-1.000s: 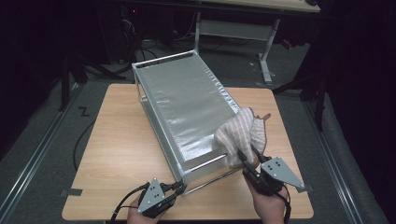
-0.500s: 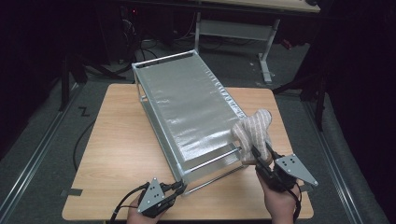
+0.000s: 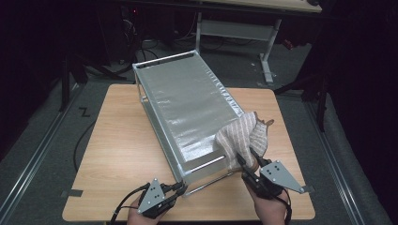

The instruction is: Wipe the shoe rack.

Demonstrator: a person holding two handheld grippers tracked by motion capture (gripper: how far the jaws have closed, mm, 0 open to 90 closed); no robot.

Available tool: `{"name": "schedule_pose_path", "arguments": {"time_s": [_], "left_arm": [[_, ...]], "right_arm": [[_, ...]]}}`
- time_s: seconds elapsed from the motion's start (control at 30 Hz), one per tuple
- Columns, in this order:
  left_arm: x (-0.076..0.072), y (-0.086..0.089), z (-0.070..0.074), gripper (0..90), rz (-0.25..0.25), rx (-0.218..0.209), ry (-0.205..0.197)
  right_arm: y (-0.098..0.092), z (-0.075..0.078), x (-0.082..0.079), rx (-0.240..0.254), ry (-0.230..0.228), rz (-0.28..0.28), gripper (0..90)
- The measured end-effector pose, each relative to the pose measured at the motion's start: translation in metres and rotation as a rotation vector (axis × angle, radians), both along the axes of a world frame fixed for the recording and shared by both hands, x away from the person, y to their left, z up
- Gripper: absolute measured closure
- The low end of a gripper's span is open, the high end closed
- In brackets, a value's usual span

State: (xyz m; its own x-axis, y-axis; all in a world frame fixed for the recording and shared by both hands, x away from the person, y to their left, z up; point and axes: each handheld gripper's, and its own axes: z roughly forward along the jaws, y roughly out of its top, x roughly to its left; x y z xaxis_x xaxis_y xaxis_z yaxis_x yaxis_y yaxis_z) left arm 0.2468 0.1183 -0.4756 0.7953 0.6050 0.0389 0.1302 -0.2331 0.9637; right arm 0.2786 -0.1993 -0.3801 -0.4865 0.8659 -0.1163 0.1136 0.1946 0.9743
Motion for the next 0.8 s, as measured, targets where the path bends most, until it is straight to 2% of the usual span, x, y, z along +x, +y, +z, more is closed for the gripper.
{"name": "schedule_pose_path", "arguments": {"time_s": [0.2, 0.5, 0.63, 0.7, 0.8], "left_arm": [[0.000, 0.000, 0.000, 80.2, 0.001, 0.004, -0.004], [0.000, 0.000, 0.000, 80.2, 0.001, 0.003, -0.003], [0.000, 0.000, 0.000, 80.2, 0.000, 0.005, -0.003], [0.000, 0.000, 0.000, 80.2, 0.000, 0.005, -0.002], [0.000, 0.000, 0.000, 80.2, -0.001, 0.005, -0.003]], "right_arm": [[0.022, 0.000, -0.011, -0.018, -0.010, 0.078, 60.6], [0.065, -0.001, -0.038, -0.075, -0.037, 0.226, 60.6], [0.077, 0.000, -0.047, -0.086, -0.040, 0.281, 60.7], [0.080, 0.000, -0.050, -0.097, -0.046, 0.291, 60.7], [0.079, 0.000, -0.048, -0.103, -0.049, 0.276, 60.8]]}}
